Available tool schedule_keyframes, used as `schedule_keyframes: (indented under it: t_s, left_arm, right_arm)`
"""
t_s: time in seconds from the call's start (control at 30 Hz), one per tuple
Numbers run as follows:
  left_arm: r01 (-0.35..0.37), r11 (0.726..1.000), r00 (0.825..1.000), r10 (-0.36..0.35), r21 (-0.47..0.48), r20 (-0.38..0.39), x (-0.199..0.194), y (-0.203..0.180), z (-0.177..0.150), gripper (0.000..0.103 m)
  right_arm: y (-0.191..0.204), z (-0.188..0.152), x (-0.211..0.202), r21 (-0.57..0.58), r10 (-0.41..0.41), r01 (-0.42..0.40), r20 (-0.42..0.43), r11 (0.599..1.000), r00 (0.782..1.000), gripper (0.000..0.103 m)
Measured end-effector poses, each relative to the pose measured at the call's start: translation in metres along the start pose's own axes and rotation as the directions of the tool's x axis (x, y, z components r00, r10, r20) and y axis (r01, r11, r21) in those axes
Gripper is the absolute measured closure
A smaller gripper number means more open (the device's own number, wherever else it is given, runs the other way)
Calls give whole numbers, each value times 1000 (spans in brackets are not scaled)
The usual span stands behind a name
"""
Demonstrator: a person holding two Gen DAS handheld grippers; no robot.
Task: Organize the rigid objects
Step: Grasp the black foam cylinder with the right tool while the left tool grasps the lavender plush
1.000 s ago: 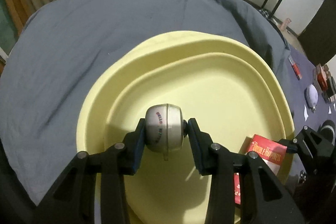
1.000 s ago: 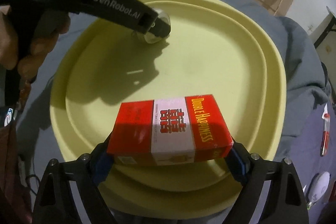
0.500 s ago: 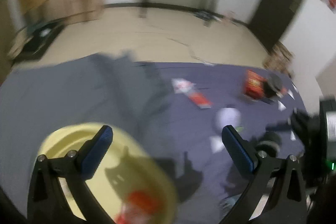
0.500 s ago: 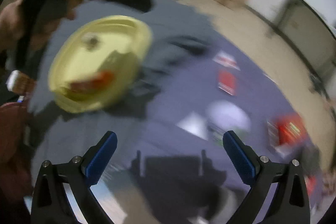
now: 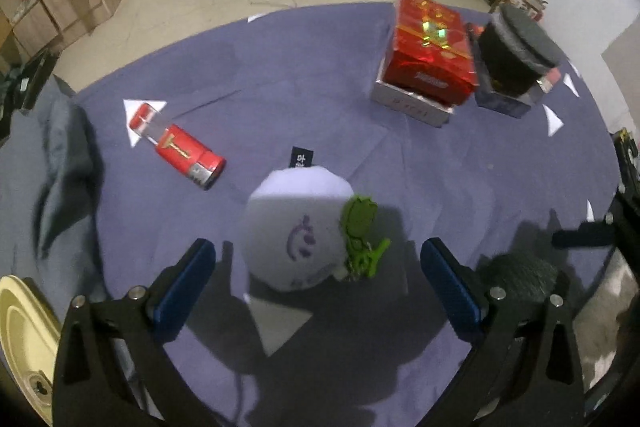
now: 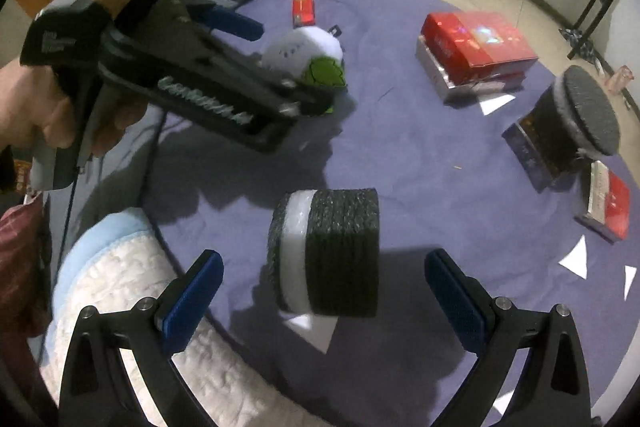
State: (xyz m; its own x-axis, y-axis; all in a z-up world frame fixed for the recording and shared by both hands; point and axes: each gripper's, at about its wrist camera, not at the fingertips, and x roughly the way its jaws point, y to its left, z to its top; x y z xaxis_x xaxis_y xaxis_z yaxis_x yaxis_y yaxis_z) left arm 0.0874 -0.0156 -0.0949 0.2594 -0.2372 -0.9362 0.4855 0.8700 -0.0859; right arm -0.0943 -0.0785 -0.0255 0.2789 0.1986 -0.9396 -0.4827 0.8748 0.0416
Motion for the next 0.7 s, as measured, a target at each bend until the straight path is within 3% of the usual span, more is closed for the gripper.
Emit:
schedule_keyframes:
  t_s: [0.03, 0.07, 0.1, 0.13, 0.23, 0.37, 0.43, 0.5, 0.6, 0.63, 0.7]
  left_arm:
    - [-3, 1000, 1000, 3, -8, -7, 5, 0, 1, 35]
    - [-2, 1000, 1000, 2, -15, -18, 9, -1, 4, 49]
    - [8, 1000, 999, -8, -13, -44, 16, -1, 3, 49]
    - [-7, 1000, 999, 7, -2, -48, 18, 0, 3, 50]
    - [6, 1000, 1000, -6, -15, -5, 7, 3, 0, 52]
    - [71, 993, 991, -59, -96, 121, -53, 34, -11, 52]
    - [77, 984, 980, -46, -159, 192, -95, 65, -26, 52]
    - [53, 969, 971, 8, -243, 240, -137, 110, -54, 52]
    - [-90, 942, 958, 171, -324, 232, -173, 173, -108, 52]
    - [-135, 917, 951, 226, -375, 210, -177, 196, -131, 52]
    - [-148, 863, 957, 248, -482, 152, -173, 228, -172, 52]
  right_arm:
    - [-2, 1, 4, -1, -1, 1, 0, 1000, 1000, 7]
    - [-2, 1, 6, 0, 4, -4, 0, 1000, 1000, 20]
    - [-3, 1, 10, -1, 11, -11, -2, 1000, 1000, 28]
    - [-3, 2, 15, -12, 14, -14, -11, 1000, 1000, 54]
    - [-5, -5, 22, -54, 13, -13, -1, 998, 1000, 53]
    - [1, 10, 2, -76, 55, -49, 77, 996, 996, 53]
    - [11, 22, -17, -88, 98, -87, 122, 992, 988, 53]
    - [30, 41, -31, -113, 145, -128, 163, 985, 976, 53]
    - [75, 78, -35, -195, 211, -171, 207, 966, 955, 53]
    - [95, 93, -28, -234, 219, -168, 211, 958, 953, 53]
    - [127, 118, -8, -271, 236, -182, 185, 945, 954, 53]
